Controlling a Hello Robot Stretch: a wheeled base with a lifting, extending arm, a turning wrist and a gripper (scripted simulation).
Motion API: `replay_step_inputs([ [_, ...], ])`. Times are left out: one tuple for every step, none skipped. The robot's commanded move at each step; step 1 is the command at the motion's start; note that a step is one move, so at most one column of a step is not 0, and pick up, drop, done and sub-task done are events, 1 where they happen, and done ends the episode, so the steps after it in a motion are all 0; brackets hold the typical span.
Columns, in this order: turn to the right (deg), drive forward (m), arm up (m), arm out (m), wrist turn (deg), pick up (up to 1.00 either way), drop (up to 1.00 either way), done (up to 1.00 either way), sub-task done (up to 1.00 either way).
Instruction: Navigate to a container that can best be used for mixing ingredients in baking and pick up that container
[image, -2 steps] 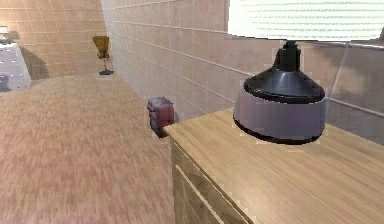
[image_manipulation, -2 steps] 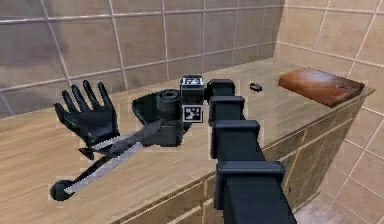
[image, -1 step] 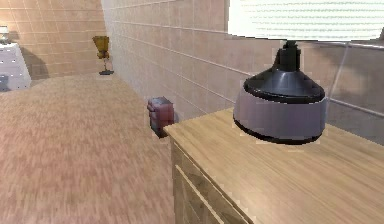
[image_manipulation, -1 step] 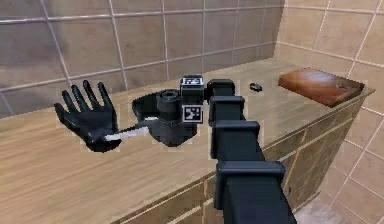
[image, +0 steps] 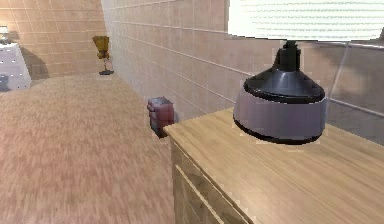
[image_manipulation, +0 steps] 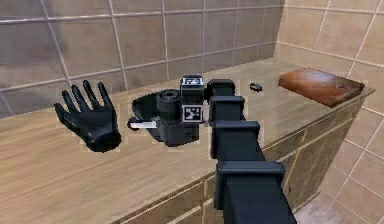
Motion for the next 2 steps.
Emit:
replay_step_inputs([
  [0.0, 0.00, 0.00, 0.00, 0.0, 1.00, 0.00, 0.00, 0.00],
  [0.0, 0.00, 0.00, 0.00, 0.0, 0.00, 0.00, 1.00, 0.00],
])
